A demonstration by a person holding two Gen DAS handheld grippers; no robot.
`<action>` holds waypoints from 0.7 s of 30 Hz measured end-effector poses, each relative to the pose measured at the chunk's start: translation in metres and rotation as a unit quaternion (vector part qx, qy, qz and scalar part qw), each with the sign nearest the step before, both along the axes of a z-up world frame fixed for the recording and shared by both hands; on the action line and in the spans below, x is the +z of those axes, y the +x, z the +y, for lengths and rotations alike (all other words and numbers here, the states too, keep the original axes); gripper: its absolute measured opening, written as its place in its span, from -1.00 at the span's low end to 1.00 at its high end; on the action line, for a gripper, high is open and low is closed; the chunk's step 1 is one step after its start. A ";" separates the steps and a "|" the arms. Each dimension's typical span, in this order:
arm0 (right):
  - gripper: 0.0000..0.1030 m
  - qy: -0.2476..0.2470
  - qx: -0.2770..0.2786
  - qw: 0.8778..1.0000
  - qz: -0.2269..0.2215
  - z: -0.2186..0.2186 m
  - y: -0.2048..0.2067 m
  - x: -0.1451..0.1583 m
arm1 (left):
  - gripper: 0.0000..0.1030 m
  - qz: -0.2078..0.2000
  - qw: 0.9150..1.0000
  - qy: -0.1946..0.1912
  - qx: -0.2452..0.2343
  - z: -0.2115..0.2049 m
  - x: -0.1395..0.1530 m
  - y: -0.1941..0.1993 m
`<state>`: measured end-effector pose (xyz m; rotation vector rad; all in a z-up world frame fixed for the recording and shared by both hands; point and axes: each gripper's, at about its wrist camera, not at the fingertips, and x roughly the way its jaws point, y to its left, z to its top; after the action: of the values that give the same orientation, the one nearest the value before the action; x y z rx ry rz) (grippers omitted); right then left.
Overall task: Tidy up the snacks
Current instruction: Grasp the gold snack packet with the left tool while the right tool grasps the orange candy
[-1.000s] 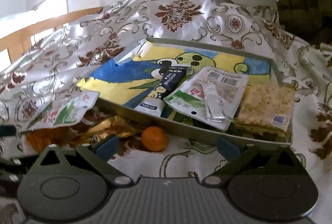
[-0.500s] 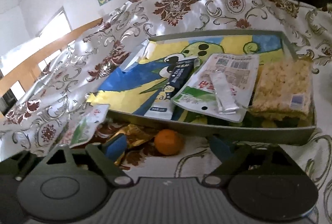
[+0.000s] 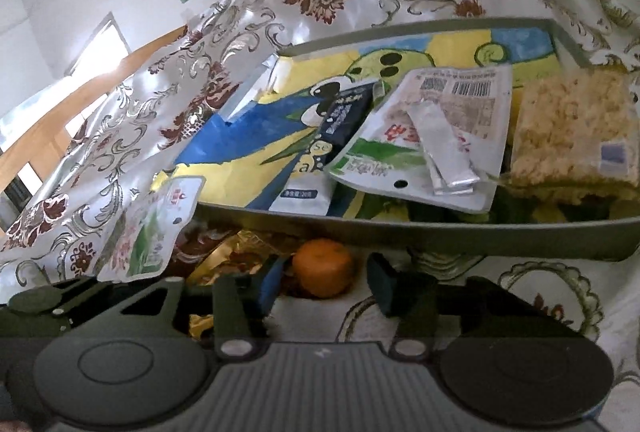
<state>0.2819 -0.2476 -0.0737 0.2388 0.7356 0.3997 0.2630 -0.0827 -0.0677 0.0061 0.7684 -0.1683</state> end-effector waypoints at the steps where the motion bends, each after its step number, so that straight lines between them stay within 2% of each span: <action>1: -0.07 0.000 0.000 1.000 -0.001 0.001 0.001 -0.001 | 0.72 -0.001 1.000 0.002 0.000 -0.001 0.000 0.002; 4: -0.22 -0.001 -0.002 1.000 0.000 0.002 0.003 -0.003 | 0.65 0.001 1.000 0.006 -0.004 -0.004 -0.001 0.007; 6: -0.27 0.001 -0.001 1.000 0.001 0.002 0.003 -0.003 | 0.52 0.004 1.000 0.007 0.003 -0.004 -0.002 0.010; 8: -0.28 0.001 -0.001 1.000 0.002 0.002 0.003 -0.003 | 0.22 0.005 1.000 0.020 0.010 -0.004 -0.002 0.010; 13: -0.29 -0.004 0.002 1.000 0.013 0.003 0.002 0.001 | 0.15 0.008 1.000 0.022 -0.004 0.000 0.001 0.007; 21: -0.29 -0.031 0.008 0.999 0.012 -0.005 -0.023 0.021 | 0.13 0.007 1.000 -0.003 0.026 0.003 0.013 -0.023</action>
<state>0.2589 -0.2522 -0.0525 0.1790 0.7725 0.3887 0.2399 -0.0797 -0.0550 -0.0209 0.7809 -0.1222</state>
